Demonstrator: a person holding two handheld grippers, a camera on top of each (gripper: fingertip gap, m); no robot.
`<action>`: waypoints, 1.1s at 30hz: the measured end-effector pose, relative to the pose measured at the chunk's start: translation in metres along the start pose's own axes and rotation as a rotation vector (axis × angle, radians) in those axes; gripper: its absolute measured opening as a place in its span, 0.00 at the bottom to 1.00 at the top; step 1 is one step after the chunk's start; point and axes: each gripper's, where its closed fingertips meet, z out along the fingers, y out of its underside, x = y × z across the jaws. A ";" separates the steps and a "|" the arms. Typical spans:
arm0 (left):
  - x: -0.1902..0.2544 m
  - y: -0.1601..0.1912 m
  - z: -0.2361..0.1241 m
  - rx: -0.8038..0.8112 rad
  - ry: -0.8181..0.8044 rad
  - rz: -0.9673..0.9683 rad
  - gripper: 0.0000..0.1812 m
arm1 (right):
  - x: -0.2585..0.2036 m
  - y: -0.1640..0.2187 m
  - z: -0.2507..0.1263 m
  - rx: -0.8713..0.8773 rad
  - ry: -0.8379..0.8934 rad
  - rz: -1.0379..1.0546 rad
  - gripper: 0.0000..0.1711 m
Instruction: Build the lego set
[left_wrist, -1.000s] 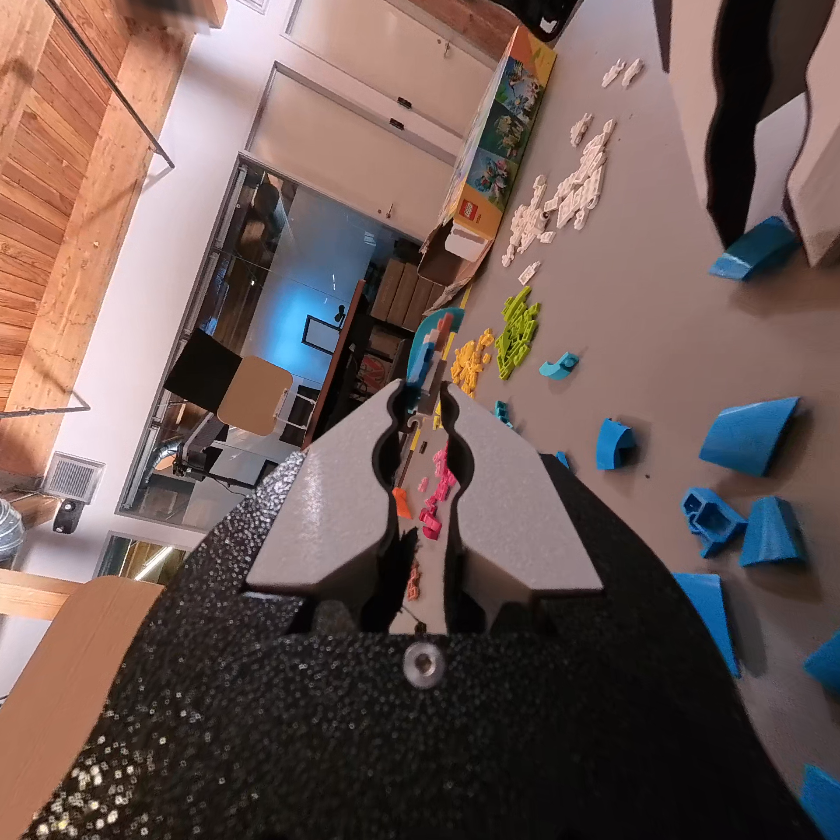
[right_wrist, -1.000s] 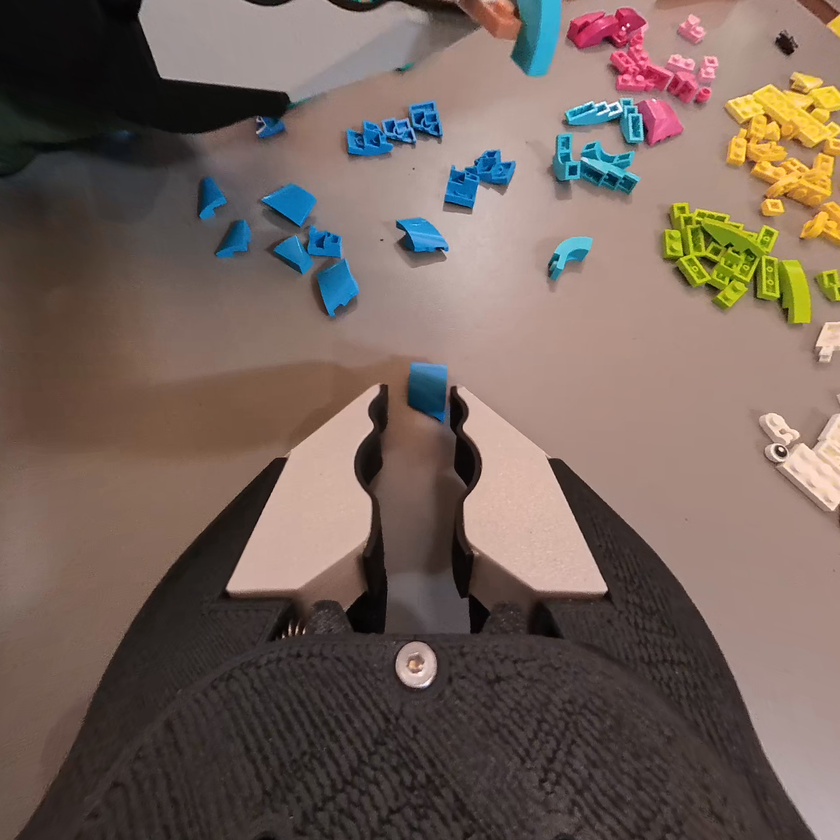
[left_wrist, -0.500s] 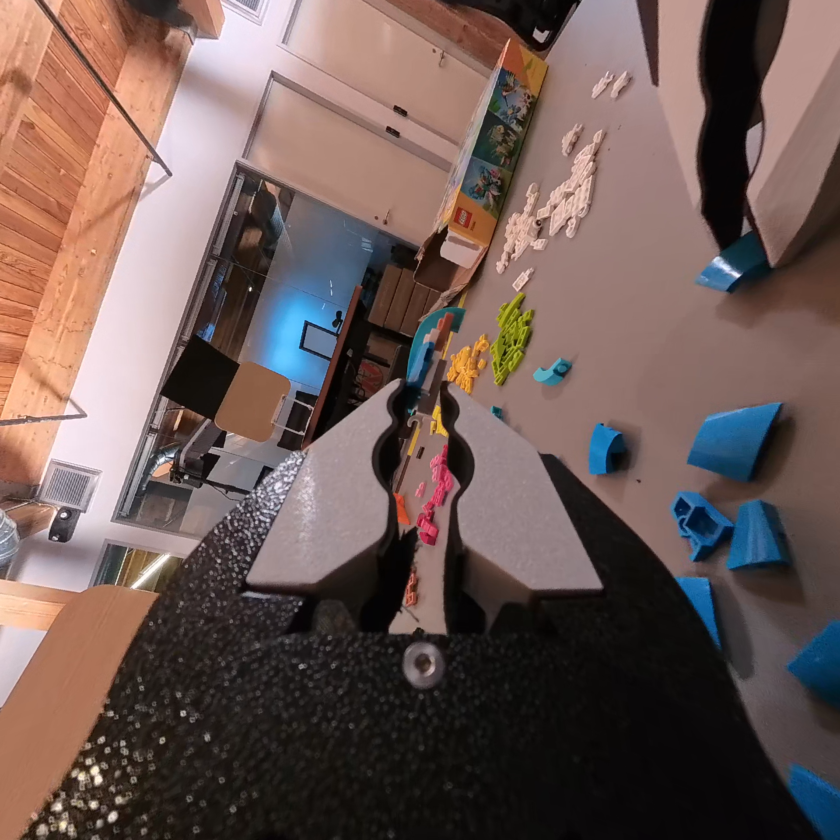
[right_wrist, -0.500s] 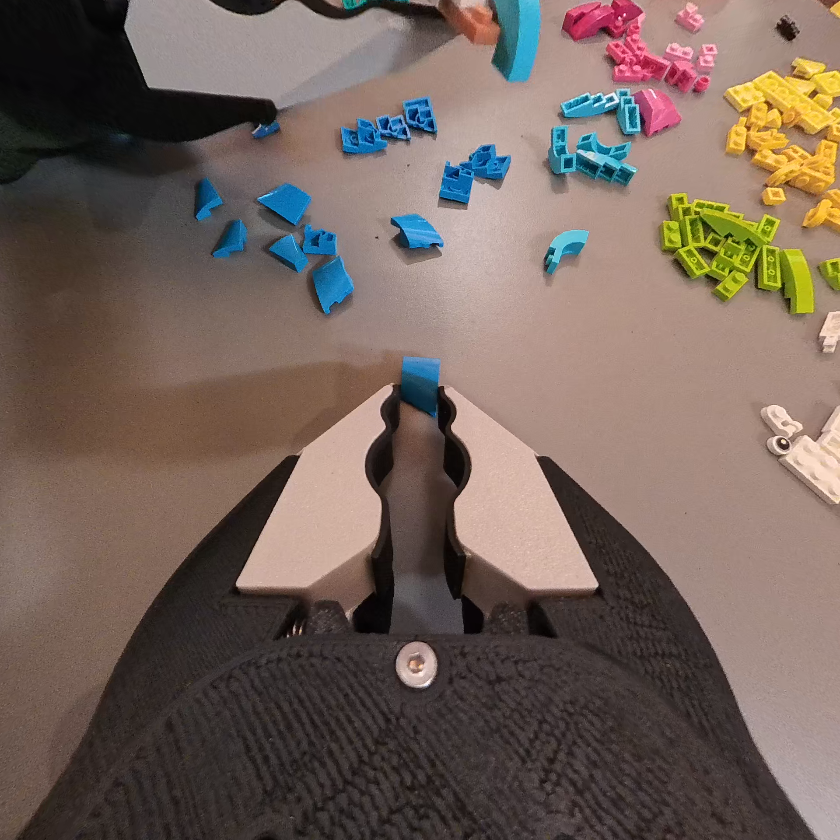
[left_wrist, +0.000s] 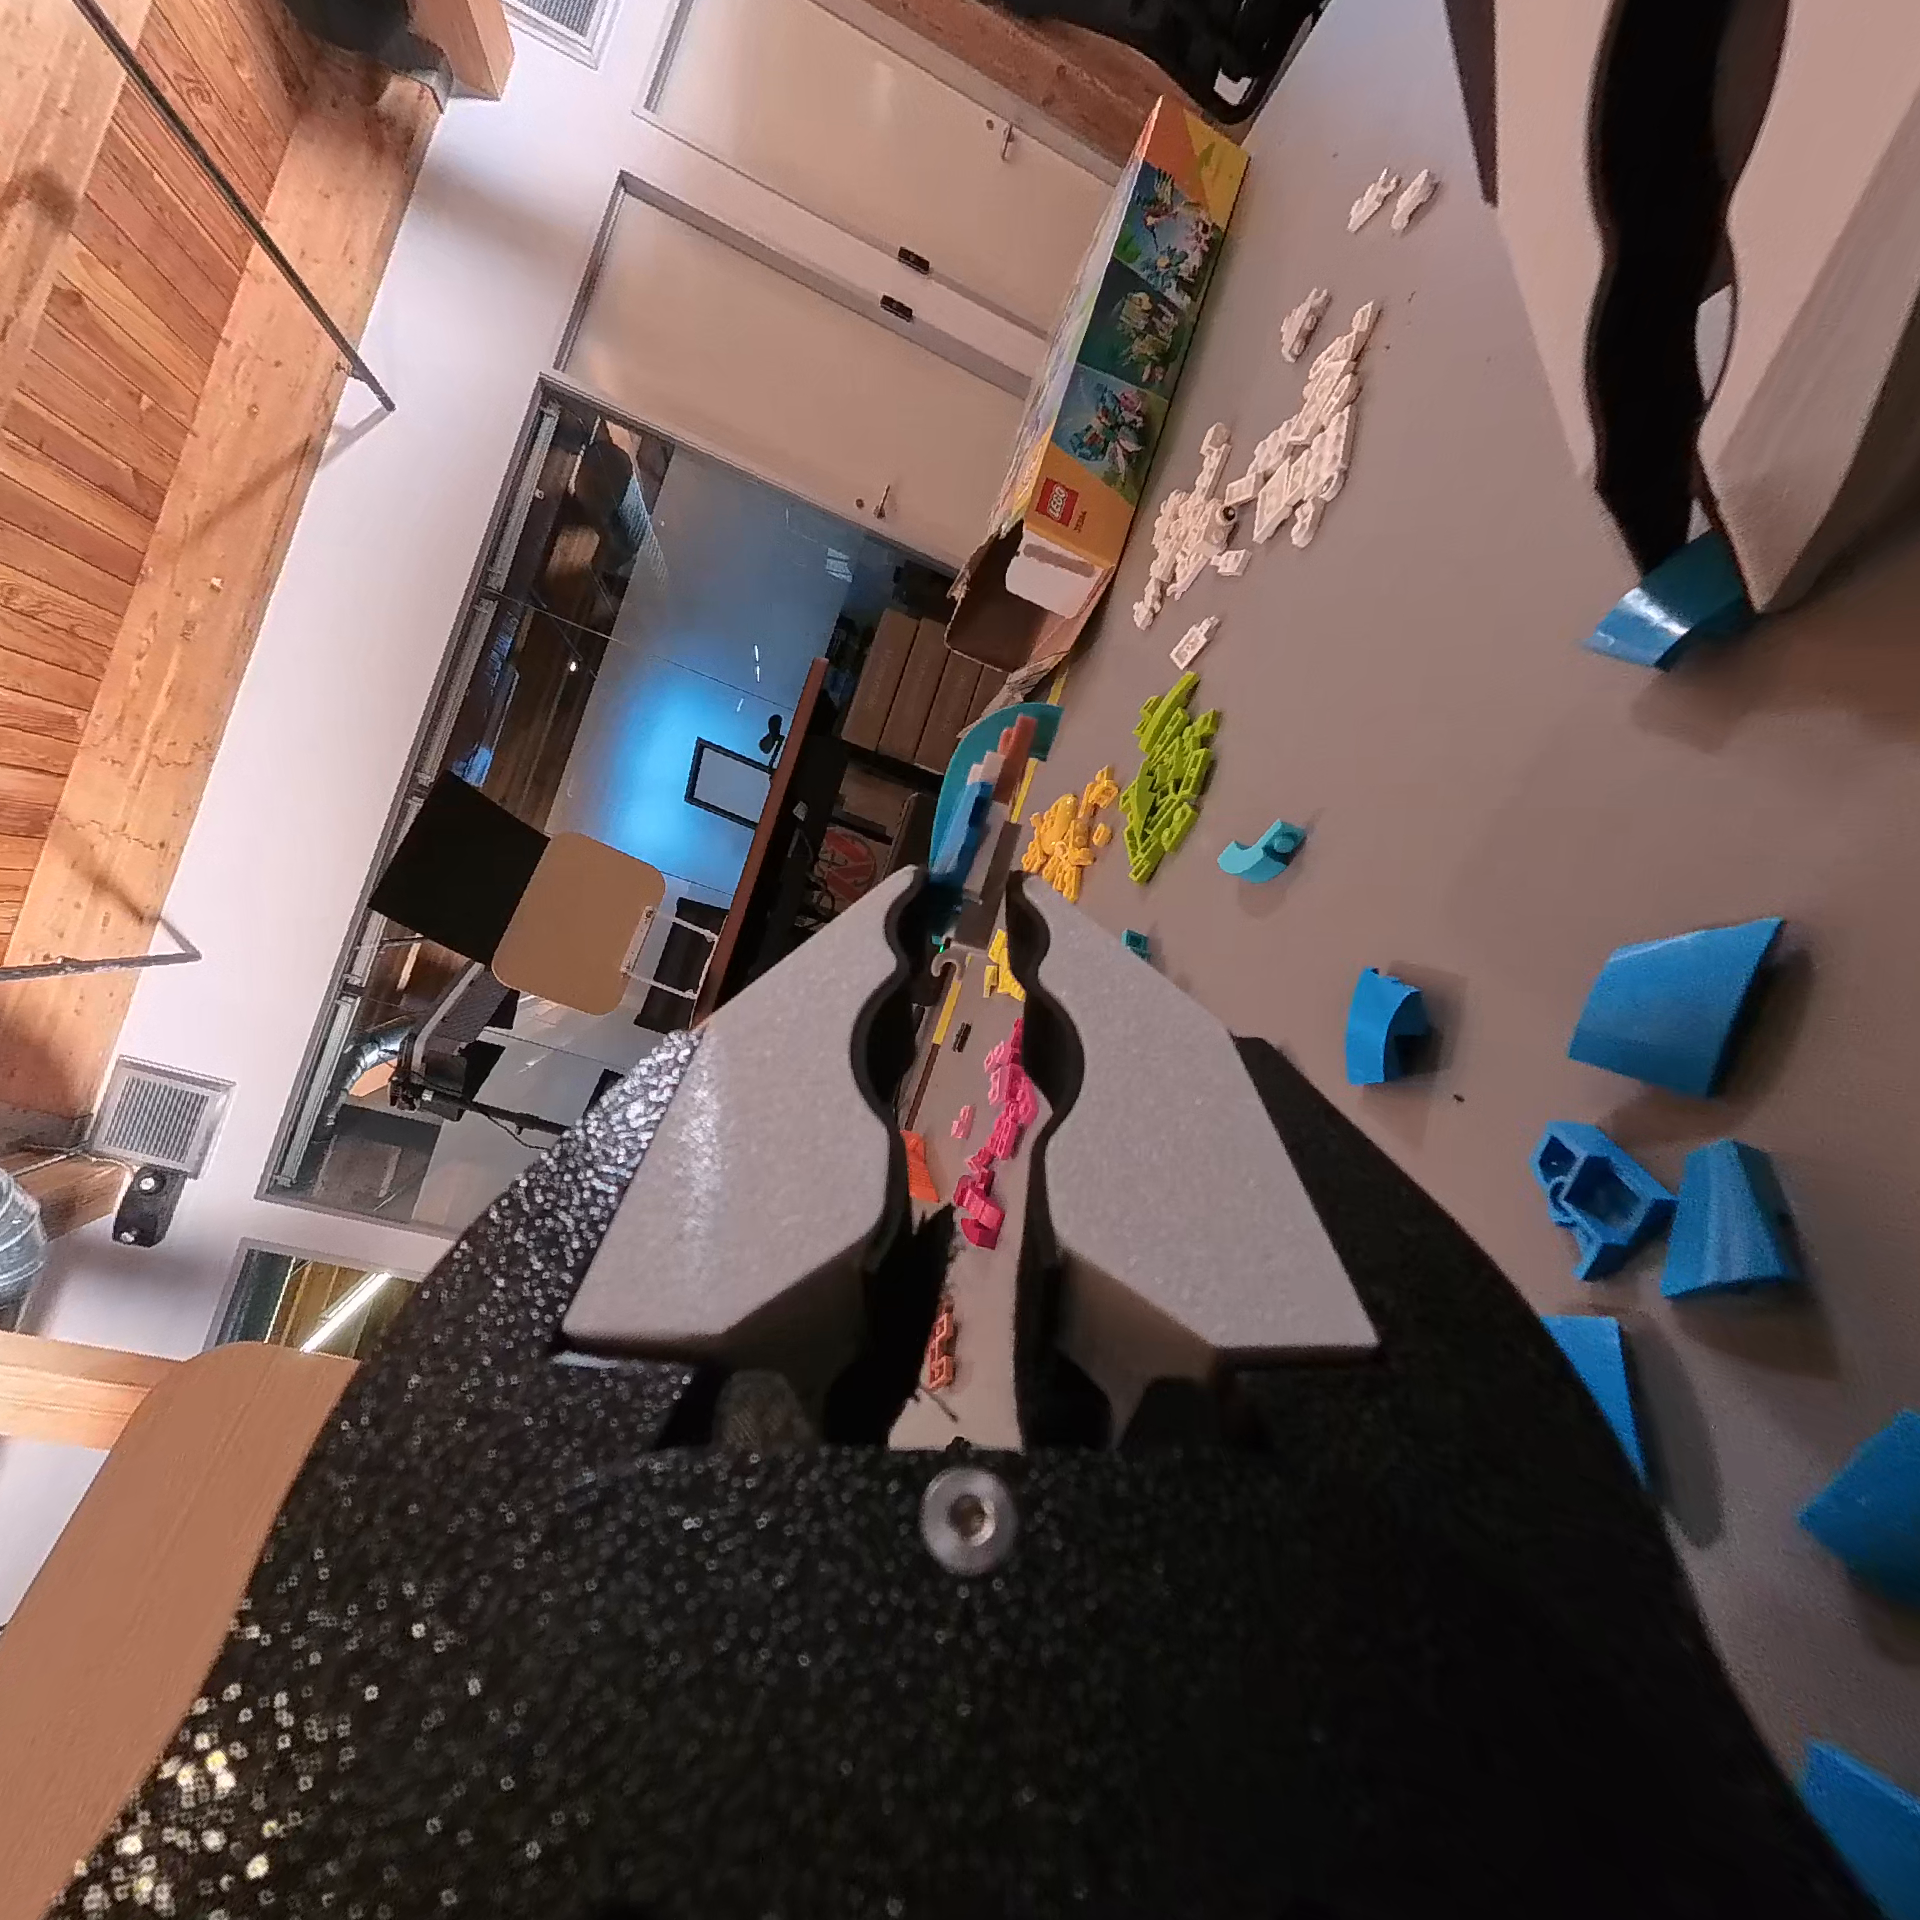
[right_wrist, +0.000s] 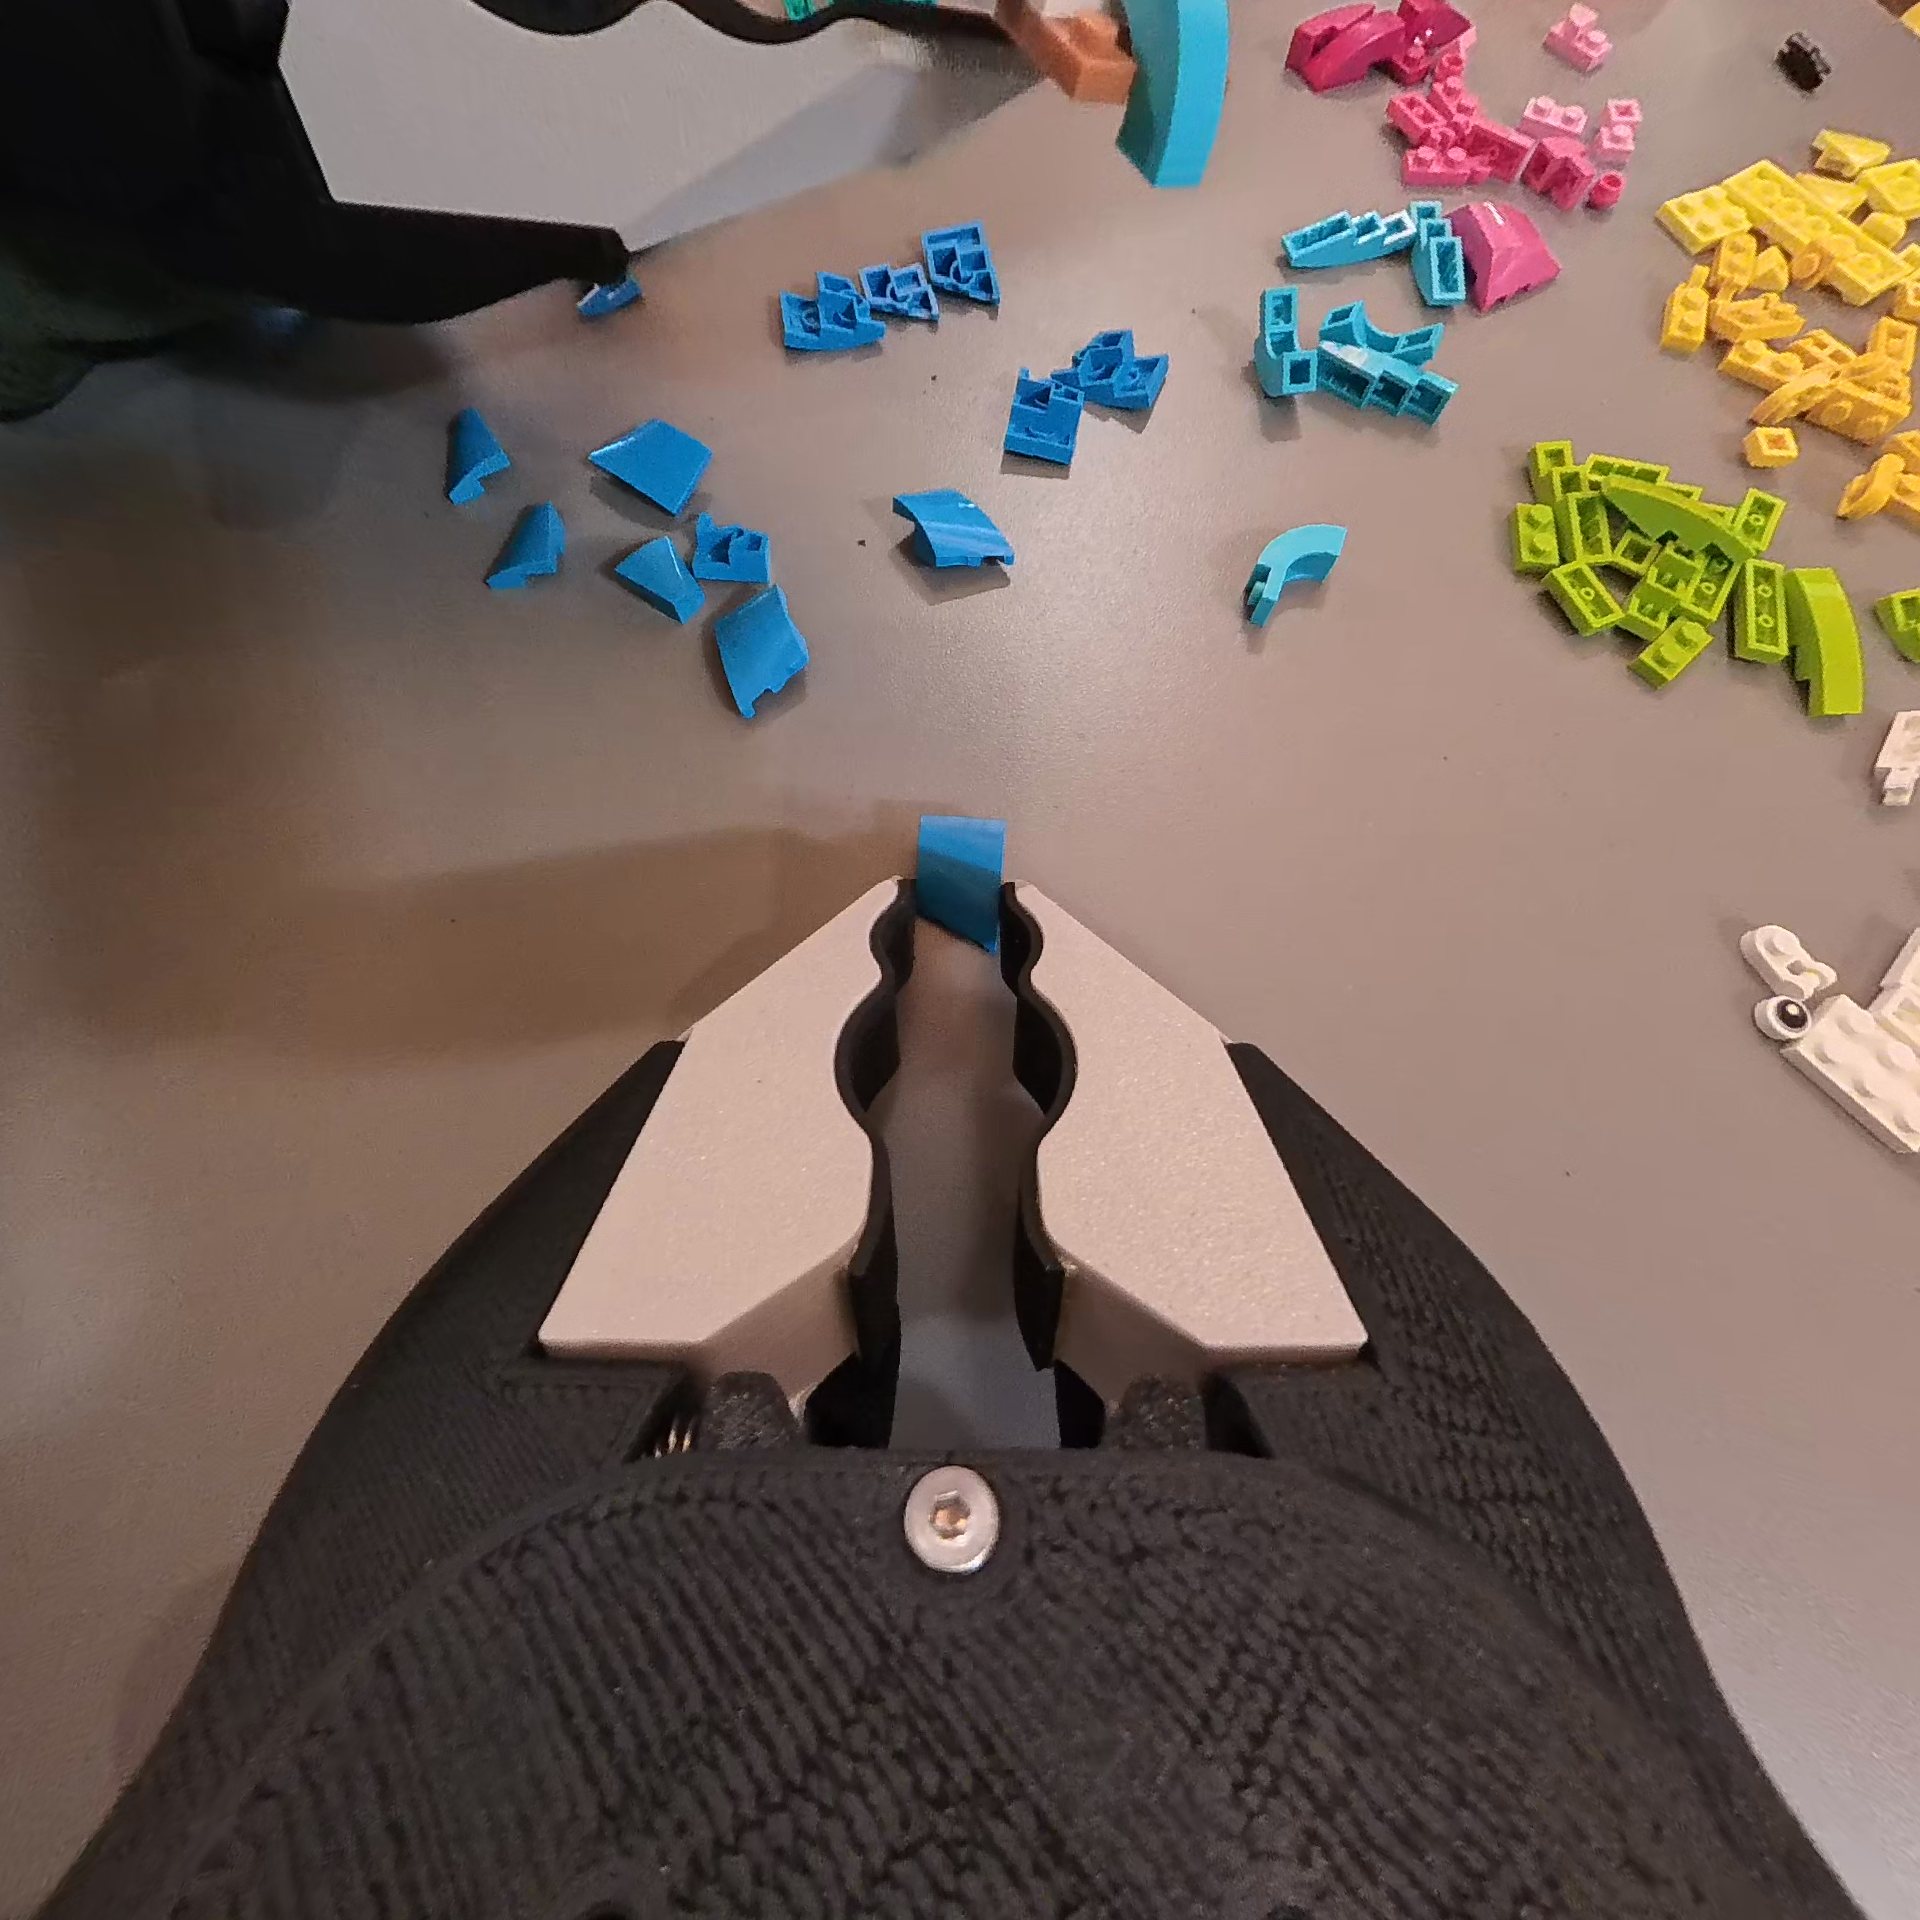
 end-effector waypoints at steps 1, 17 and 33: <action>0.000 0.000 0.000 0.000 0.000 0.000 0.06 | 0.000 0.000 0.000 0.000 0.000 0.000 0.08; -0.002 0.002 0.002 -0.007 -0.006 -0.003 0.06 | 0.000 0.004 -0.006 0.004 -0.053 0.009 0.13; 0.004 0.001 0.002 -0.002 0.009 0.015 0.06 | -0.008 -0.013 -0.005 0.096 -0.158 0.176 0.09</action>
